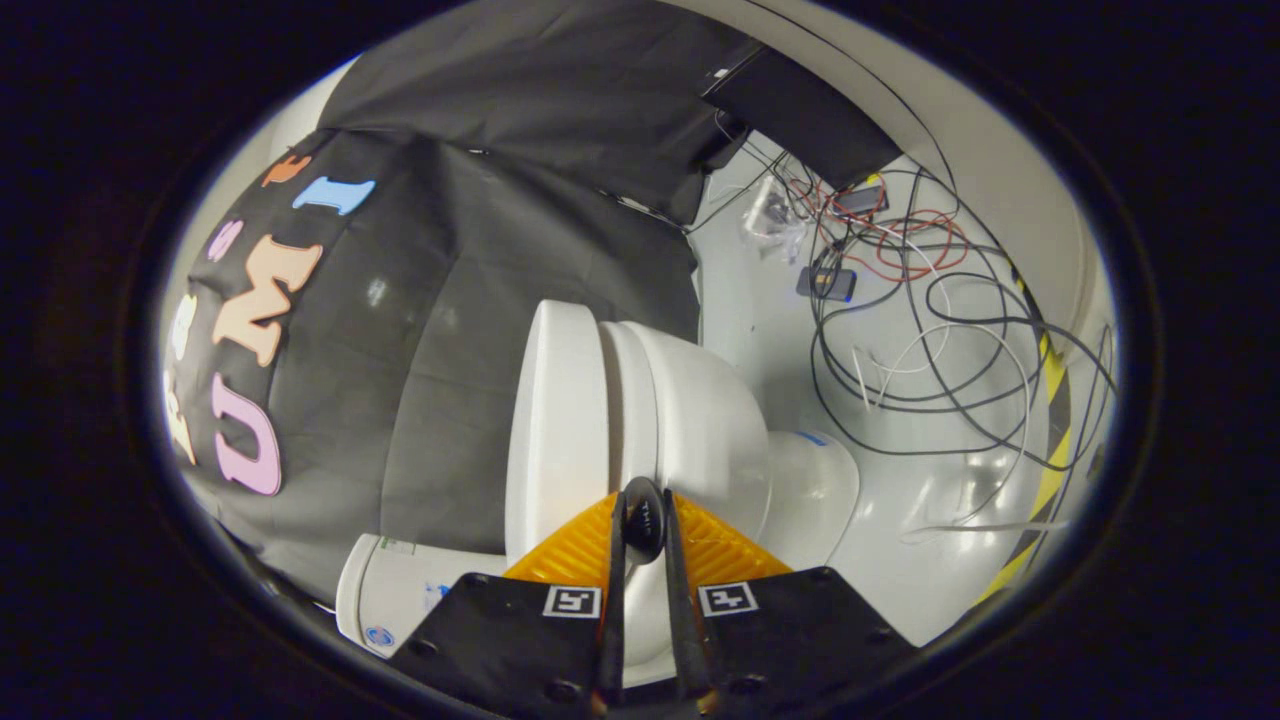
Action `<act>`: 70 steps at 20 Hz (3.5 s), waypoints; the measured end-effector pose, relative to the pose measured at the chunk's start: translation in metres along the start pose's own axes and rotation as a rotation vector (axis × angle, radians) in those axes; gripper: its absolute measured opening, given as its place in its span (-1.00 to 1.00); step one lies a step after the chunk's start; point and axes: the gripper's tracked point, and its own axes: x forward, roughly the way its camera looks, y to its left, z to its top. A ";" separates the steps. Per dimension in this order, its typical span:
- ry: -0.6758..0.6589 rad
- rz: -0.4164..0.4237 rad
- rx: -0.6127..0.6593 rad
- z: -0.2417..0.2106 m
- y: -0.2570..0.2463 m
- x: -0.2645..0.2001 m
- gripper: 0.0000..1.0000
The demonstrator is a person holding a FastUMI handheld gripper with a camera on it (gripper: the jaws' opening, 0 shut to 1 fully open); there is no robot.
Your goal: Open the toilet lid.
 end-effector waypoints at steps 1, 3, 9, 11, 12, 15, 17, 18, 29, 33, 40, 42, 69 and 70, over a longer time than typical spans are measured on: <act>0.003 0.005 0.005 0.000 0.001 -0.001 -0.57; 0.011 0.015 0.007 0.000 0.003 0.001 -0.57; 0.043 0.062 -0.030 -0.004 0.008 0.002 -0.57; 0.046 0.064 -0.074 -0.004 0.011 0.001 -0.57; 0.047 0.066 -0.100 -0.005 0.013 -0.001 -0.57; 0.052 0.043 -0.178 -0.002 0.016 -0.004 -0.58; 0.048 0.032 -0.226 -0.005 0.017 -0.006 -0.73; 0.044 0.036 -0.245 -0.004 0.020 -0.007 -0.74; -0.018 0.130 -0.458 0.003 0.078 -0.033 -0.73; -0.044 0.213 -0.565 0.000 0.118 -0.051 -0.73; -0.059 0.302 -0.709 -0.016 0.172 -0.070 -0.73; -0.053 0.316 -0.730 -0.019 0.179 -0.073 -0.73; 0.065 0.689 -1.017 -0.143 0.305 -0.115 -0.60; 0.072 0.703 -1.015 -0.149 0.308 -0.117 -0.60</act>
